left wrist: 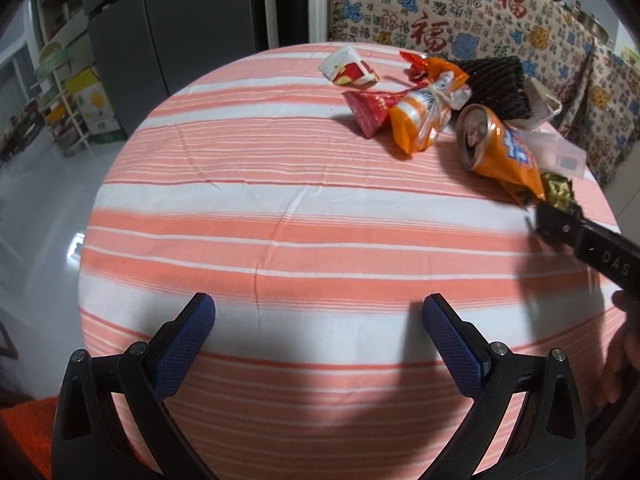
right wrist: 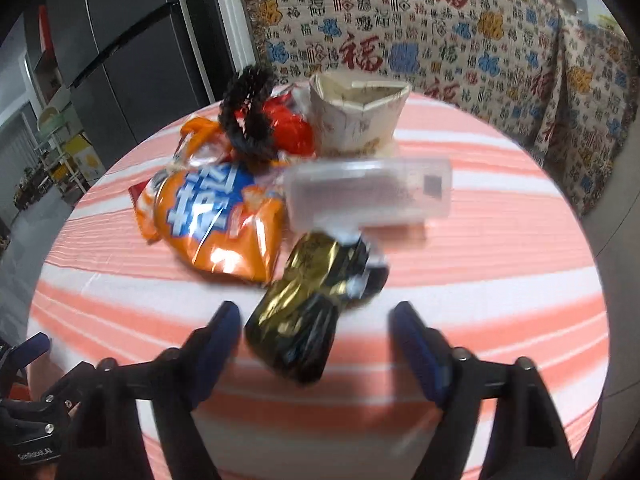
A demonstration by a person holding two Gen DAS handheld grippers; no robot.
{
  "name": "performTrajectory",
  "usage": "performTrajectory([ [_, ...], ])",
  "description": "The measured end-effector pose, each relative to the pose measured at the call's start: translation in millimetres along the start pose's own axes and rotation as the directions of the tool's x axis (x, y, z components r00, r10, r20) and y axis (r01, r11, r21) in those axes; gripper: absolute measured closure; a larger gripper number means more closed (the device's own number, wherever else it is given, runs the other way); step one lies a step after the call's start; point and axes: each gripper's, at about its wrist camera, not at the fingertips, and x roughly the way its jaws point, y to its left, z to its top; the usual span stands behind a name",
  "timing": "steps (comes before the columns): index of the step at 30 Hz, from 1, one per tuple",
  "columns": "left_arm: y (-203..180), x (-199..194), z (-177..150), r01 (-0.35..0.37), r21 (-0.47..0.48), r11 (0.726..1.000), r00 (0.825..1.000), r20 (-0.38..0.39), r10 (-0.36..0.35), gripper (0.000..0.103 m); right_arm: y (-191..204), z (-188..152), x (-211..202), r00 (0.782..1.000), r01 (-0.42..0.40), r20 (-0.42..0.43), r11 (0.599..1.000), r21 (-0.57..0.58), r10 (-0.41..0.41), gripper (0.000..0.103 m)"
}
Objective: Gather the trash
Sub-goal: 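Grasp the red candy wrapper with the left tool while the right tool grasps the black-gold wrapper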
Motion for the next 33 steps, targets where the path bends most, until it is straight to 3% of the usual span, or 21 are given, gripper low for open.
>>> performTrajectory([
  [1,-1.4,2.1,1.8,-0.007,0.009,1.0,1.0,0.005,0.007,0.001,-1.1,1.7,0.2,1.0,-0.015,-0.001,1.0,-0.009,0.015,0.055],
  [2,-3.0,2.7,3.6,-0.007,0.015,1.0,1.0,0.006,0.007,0.001,-3.0,2.2,-0.6,1.0,-0.012,-0.002,1.0,-0.021,0.012,0.056],
  [7,-3.0,10.5,15.6,0.004,0.031,1.0,1.0,0.004,-0.004,0.0,-23.2,-6.7,-11.2,1.0,0.002,-0.02,0.997,-0.075,-0.004,0.057],
  [12,8.5,33.2,47.9,0.048,0.082,0.996,0.999,0.008,-0.048,0.0,-44.9,-19.9,-22.7,1.0,0.019,-0.001,0.997,-0.073,-0.02,0.057],
  [21,-6.6,80.6,115.0,0.159,0.252,0.955,0.987,-0.001,-0.164,0.001,-43.2,-23.7,-23.5,0.999,0.044,0.035,0.994,-0.103,-0.041,0.057],
  [27,-34.9,84.2,130.8,0.217,0.339,0.915,0.972,0.012,-0.235,0.025,-43.5,-23.1,-22.0,0.998,0.058,0.036,0.991,-0.116,-0.054,0.056],
  [29,-41.5,80.3,130.5,0.234,0.358,0.904,0.966,0.02,-0.258,0.056,-44.2,-23.6,-22.5,0.998,0.056,0.036,0.992,-0.115,-0.052,0.056],
  [30,-44.1,78.3,129.7,0.241,0.368,0.898,0.963,0.024,-0.268,0.061,-43.9,-23.5,-22.5,0.998,0.057,0.036,0.992,-0.116,-0.053,0.056],
  [32,-46.4,74.5,126.8,0.232,0.377,0.896,0.964,0.034,-0.264,0.083,-44.1,-23.4,-22.5,0.998,0.055,0.036,0.992,-0.113,-0.051,0.056],
  [33,-45.4,73.8,125.9,0.224,0.37,0.902,0.966,0.039,-0.256,0.083,-44.0,-23.4,-22.4,0.998,0.052,0.036,0.992,-0.111,-0.049,0.056],
])
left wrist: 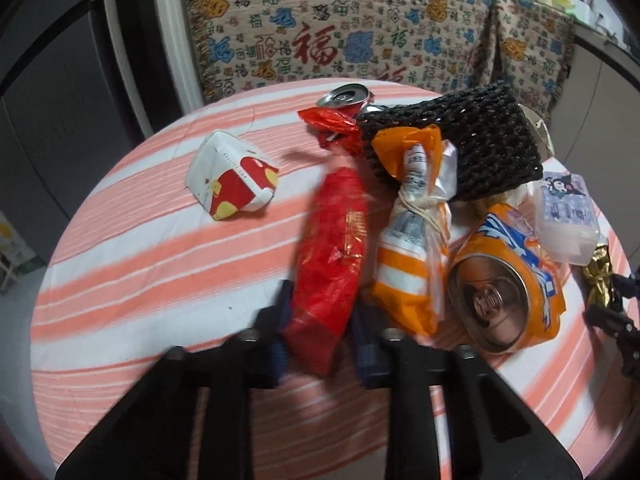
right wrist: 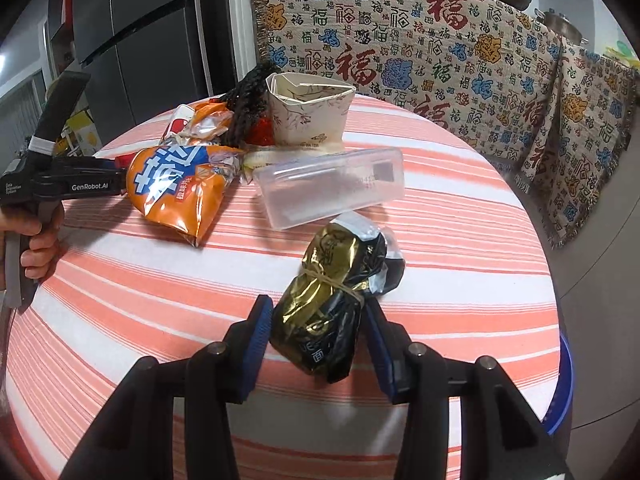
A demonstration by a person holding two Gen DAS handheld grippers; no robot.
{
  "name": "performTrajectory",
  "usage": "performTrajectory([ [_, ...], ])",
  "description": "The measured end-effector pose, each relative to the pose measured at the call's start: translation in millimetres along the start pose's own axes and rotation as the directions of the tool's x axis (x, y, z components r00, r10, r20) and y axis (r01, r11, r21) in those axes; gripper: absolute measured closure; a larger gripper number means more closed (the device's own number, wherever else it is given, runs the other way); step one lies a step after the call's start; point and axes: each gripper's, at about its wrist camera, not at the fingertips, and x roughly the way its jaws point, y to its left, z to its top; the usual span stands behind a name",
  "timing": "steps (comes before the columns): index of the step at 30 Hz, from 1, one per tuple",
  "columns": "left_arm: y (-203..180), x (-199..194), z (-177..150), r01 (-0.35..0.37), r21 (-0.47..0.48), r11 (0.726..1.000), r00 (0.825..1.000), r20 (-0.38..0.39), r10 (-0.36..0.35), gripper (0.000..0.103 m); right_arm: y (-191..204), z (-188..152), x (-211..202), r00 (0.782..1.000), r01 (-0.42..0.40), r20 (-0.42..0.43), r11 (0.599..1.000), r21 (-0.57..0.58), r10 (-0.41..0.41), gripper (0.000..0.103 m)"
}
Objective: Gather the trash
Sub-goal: 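Grasp the red candy wrapper with the left tool while the right tool grasps the black-gold wrapper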
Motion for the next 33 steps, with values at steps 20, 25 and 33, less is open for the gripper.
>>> performTrajectory([
  [20,22.6,-31.3,-55.3,-0.143,-0.202,0.969,0.989,-0.071,0.131,0.005,-2.3,-2.2,-0.2,0.999,0.044,-0.002,0.999,-0.007,-0.044,0.045],
  [25,24.8,-28.7,-55.7,-0.142,-0.205,0.968,0.988,-0.083,0.128,0.001,-1.8,-4.2,-2.2,0.999,0.039,-0.003,0.999,-0.004,-0.039,0.045],
  [33,25.9,-26.9,-54.6,-0.135,-0.201,0.97,0.989,-0.084,0.12,0.0,-2.0,-5.1,-3.8,0.999,0.037,-0.003,0.999,-0.006,-0.037,0.045],
])
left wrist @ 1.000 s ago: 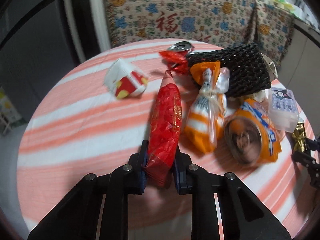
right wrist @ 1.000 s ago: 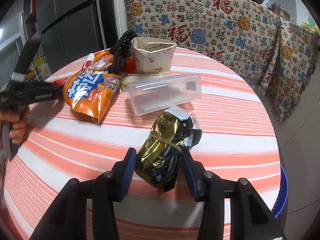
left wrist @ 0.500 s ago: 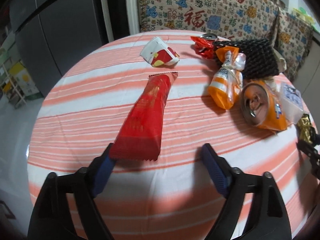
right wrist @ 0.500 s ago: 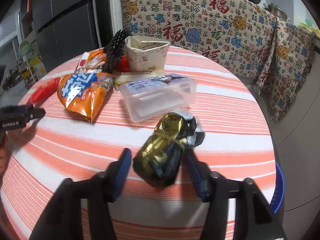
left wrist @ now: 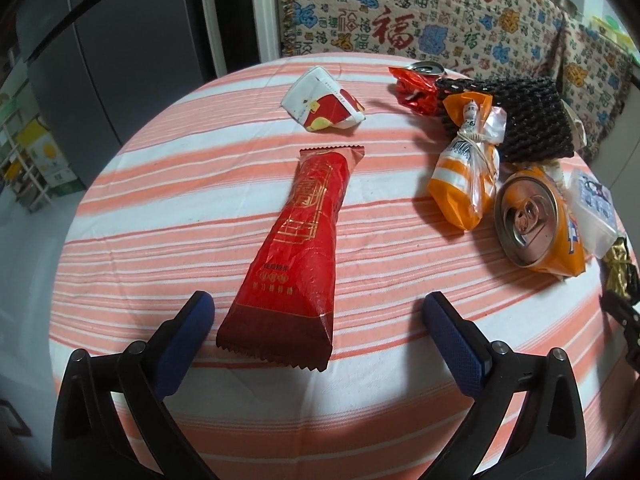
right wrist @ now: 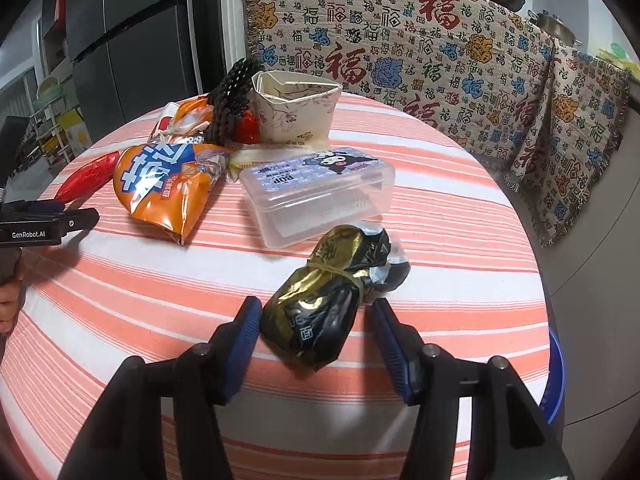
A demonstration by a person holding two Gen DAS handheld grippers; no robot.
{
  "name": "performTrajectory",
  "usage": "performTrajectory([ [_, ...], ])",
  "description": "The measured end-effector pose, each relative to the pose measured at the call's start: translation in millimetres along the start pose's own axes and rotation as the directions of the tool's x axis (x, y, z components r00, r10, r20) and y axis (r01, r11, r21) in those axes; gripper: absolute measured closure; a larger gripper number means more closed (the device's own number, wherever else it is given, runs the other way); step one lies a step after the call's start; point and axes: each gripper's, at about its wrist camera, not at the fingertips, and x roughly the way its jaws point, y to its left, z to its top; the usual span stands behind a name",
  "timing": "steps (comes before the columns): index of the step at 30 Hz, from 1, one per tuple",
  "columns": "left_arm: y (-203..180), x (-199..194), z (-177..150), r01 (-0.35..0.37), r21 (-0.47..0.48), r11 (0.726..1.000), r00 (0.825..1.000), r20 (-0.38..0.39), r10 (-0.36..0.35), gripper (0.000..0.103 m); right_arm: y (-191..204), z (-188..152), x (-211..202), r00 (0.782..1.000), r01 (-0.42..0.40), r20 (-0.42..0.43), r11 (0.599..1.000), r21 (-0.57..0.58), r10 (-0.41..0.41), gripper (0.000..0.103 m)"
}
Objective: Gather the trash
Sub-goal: 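Grasp the red candy wrapper with the left tool while the right tool grasps the black-gold wrapper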
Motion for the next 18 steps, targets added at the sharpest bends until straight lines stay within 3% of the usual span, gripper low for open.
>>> performTrajectory([
  [13,0.8,-0.4,0.3,0.017,0.016,1.0,1.0,-0.006,-0.017,0.001,-0.4,0.4,-0.1,1.0,-0.004,-0.001,1.0,0.001,0.004,0.045],
  [15,2.9,-3.0,1.9,0.036,0.044,0.998,0.999,-0.02,-0.035,0.002,-3.8,1.0,-0.4,1.0,-0.025,-0.004,1.0,0.014,0.025,0.042],
  [18,11.5,-21.8,7.3,0.079,0.064,0.995,0.997,0.021,-0.081,0.002,-15.0,1.7,-3.9,0.995,-0.096,-0.017,0.994,0.054,0.097,0.039],
])
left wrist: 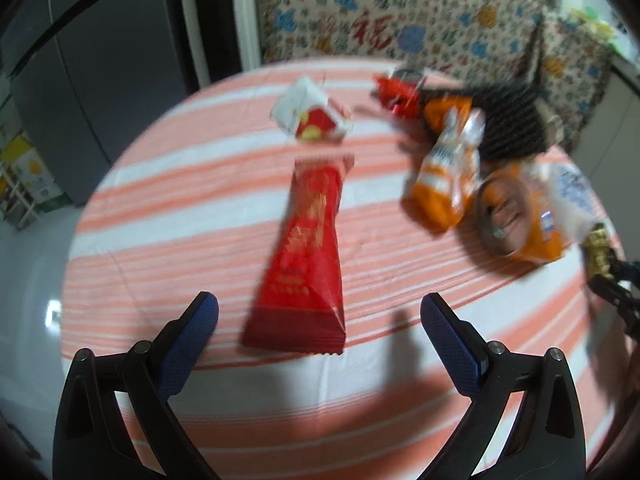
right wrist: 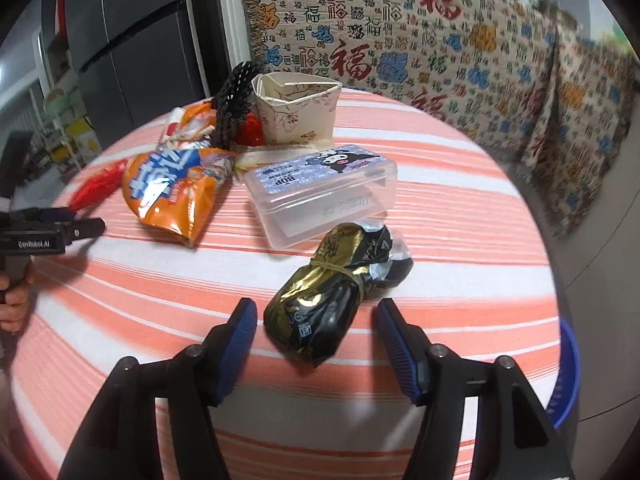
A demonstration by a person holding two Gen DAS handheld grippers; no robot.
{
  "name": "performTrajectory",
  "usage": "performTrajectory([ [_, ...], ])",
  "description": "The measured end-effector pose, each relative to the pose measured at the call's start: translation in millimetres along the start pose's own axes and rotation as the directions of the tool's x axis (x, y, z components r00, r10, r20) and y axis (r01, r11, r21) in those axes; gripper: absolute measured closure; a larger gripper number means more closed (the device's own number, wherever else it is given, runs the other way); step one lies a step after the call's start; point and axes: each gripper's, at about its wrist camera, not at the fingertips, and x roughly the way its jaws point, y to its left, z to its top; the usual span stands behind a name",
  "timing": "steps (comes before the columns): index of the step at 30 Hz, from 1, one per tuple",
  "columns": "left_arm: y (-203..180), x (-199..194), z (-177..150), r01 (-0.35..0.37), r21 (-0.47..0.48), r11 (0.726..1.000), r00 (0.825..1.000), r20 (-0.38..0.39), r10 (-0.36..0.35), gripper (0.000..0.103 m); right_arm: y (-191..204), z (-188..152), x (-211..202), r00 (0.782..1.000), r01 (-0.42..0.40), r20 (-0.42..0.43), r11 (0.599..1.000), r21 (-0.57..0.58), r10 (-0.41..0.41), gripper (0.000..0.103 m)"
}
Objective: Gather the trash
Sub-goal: 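Grasp the red candy wrapper with the left tool while the right tool grasps the black-gold wrapper, then carry both wrappers over the blue wastebasket and open both tools to drop them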
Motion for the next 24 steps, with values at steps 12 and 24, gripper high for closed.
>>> performTrajectory([
  [12,-3.4,25.0,20.8,0.032,0.026,0.999,0.999,-0.041,-0.031,0.036,-14.9,25.6,-14.8,0.994,-0.1,-0.048,0.993,0.07,0.103,0.039],
  [24,9.1,-31.3,4.7,0.06,-0.078,0.995,0.997,0.058,-0.056,0.082,-18.0,29.3,-37.2,0.997,-0.067,-0.028,0.997,0.048,0.068,0.089],
])
